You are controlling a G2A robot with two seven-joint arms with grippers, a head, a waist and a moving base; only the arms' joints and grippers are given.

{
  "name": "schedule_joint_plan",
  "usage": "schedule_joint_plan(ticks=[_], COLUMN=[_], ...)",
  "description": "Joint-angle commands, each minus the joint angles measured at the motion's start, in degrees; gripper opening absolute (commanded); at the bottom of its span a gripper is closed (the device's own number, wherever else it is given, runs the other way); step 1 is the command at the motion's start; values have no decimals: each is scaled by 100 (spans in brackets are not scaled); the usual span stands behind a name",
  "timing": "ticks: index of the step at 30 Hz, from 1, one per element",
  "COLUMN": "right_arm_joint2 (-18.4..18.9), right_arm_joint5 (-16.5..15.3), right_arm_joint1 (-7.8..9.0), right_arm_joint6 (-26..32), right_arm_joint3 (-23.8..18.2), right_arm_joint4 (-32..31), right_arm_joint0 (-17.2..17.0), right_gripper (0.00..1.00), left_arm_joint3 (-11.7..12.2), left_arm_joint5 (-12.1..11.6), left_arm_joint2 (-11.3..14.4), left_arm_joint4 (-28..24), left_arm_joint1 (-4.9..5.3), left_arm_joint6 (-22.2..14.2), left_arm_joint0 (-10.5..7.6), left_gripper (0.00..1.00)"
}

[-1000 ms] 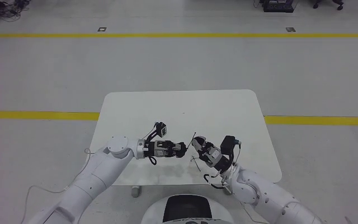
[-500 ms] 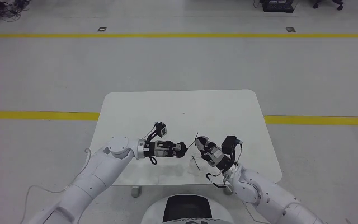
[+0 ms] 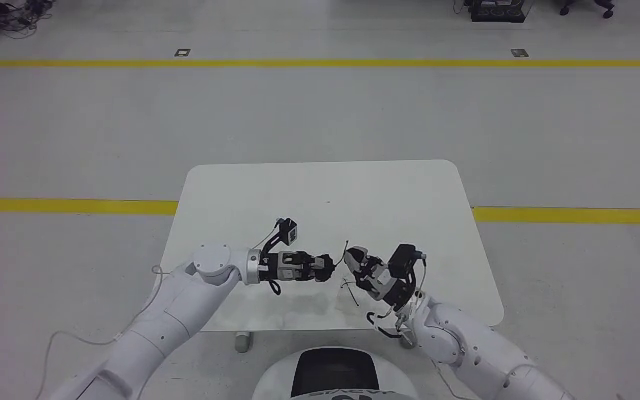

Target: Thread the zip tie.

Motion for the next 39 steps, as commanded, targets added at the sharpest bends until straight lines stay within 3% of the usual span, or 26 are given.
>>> schedule_joint_plan(ticks=[1, 31, 32, 33, 34, 39], right_arm_joint2=[3, -294, -307, -317, -322, -310], right_arm_joint5=[0, 0, 0, 0, 0, 0], right_arm_joint1=[-13, -48, -44, -39, -33, 52], right_arm_joint6=[31, 48, 47, 42, 36, -98], right_arm_joint3=[-24, -3, -4, -6, -5, -53], right_arm_joint4=[-17, 149, 163, 177, 188, 274], right_arm_joint0=[-20, 141, 147, 150, 154, 101], right_gripper=[0, 0, 7, 41, 100, 100], left_arm_joint3=[-7, -34, -33, -30, -29, 7], left_arm_joint5=[1, -116, -127, -133, -139, -203], left_arm_joint2=[3, 5, 5, 5, 5, -39], left_arm_joint4=[-1, -147, -160, -167, -173, -244], left_arm_joint1=[3, 29, 29, 29, 29, 37], left_arm_joint6=[-6, -82, -85, -86, -85, -91], left_arm_joint0=[2, 11, 11, 11, 10, 4], left_gripper=[0, 0, 0, 0, 0, 0])
